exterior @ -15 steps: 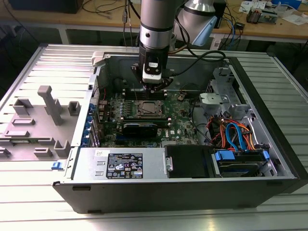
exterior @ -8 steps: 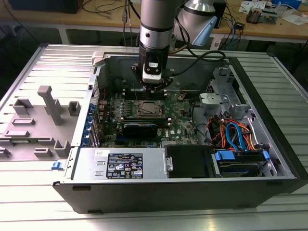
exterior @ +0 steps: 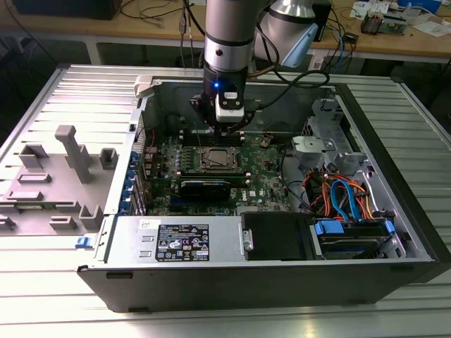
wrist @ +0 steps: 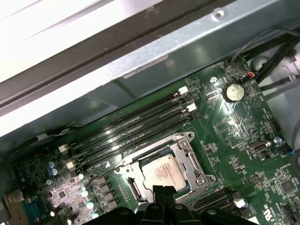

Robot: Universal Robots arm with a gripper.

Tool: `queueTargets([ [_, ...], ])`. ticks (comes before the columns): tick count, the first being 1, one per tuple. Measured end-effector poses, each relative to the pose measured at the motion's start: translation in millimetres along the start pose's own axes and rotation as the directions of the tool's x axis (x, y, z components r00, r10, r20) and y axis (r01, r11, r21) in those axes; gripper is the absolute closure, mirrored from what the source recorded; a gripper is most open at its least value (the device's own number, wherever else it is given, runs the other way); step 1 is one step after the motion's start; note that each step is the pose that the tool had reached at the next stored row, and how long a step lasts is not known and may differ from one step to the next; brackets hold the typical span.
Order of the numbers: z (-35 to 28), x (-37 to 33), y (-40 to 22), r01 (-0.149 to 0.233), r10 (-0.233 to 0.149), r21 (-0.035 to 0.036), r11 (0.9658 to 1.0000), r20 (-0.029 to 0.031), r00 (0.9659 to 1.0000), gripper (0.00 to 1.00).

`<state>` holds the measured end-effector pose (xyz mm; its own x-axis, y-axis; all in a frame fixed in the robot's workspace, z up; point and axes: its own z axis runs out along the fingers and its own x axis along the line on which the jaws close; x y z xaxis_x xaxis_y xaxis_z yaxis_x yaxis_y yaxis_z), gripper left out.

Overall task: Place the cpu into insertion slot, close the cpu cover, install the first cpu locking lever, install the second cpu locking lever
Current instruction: 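Install the first cpu locking lever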

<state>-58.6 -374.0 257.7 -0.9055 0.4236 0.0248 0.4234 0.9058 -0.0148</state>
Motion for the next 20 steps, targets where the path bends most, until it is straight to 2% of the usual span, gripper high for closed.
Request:
queueTargets([
  [2,0.1,0.9,-0.3,0.001,-0.001,-0.0001,1.0000,0.0000,1.0000,0.89],
  [6,0.3,7.7,-3.6,0.001,-0.001,-0.0001,1.0000,0.0001,1.0000,0.89],
  [8,0.2,7.8,-3.9,0.005,-0.005,0.0002,1.0000,0.0001,1.0000,0.89],
  [10,0.2,7.9,-4.1,0.049,-0.049,0.0013,0.9988,0.0008,0.9988,0.89],
  [11,0.2,7.9,-4.1,0.087,-0.087,0.0023,0.9962,0.0014,0.9962,0.89],
  [13,0.3,7.9,-4.0,0.157,-0.157,0.0041,0.9875,0.0022,0.9875,0.89],
  [16,0.3,7.9,-4.1,0.201,-0.201,0.0052,0.9795,0.0026,0.9795,0.89],
  [20,0.3,7.9,-4.1,0.202,-0.202,0.0053,0.9793,0.0027,0.9793,0.89],
])
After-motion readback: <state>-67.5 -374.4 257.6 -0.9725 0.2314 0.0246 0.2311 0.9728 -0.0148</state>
